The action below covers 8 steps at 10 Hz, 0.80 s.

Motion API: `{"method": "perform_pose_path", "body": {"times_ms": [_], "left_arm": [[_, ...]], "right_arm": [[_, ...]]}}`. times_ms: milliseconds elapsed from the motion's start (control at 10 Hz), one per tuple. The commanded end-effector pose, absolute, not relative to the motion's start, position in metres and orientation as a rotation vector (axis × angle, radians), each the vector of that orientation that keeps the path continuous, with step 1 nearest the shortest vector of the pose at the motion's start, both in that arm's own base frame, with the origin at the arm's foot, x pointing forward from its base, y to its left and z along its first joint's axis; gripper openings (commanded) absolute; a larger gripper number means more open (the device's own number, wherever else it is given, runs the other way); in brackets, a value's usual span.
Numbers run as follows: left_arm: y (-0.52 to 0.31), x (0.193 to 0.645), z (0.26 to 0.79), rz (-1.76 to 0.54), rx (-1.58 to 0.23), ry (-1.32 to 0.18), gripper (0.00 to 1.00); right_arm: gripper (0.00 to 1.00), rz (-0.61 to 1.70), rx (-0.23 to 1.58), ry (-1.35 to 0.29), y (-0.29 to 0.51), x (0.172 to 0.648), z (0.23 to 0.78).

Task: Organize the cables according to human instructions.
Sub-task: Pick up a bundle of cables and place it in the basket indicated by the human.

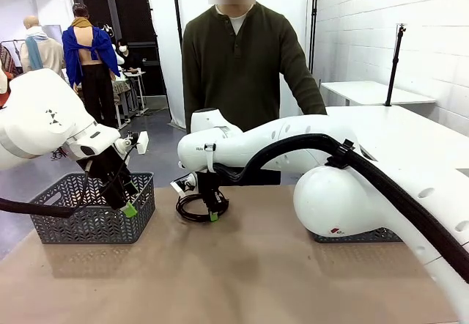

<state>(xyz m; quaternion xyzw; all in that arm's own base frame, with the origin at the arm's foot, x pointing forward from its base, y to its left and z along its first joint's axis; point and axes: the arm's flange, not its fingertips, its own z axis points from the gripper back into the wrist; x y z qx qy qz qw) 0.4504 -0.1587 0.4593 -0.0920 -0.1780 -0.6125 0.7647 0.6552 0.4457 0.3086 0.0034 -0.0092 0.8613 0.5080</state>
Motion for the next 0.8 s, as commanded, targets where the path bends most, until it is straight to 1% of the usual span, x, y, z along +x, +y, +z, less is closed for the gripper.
{"method": "perform_pose_path", "body": {"times_ms": [0,300,700], "left_arm": [[-0.159,0.45,0.46,-1.329,-0.199,-0.388,1.0],[-0.159,0.45,0.46,-1.329,-0.199,-0.388,1.0],[-0.159,0.45,0.46,-1.329,-0.199,-0.388,1.0]], "right_arm": [[0.0,2.079,0.0,-0.013,0.446,0.657,0.325],[0.0,1.951,-0.089,-0.05,0.44,0.641,0.37],[0.0,1.796,0.006,0.04,0.407,0.615,0.421]]}}
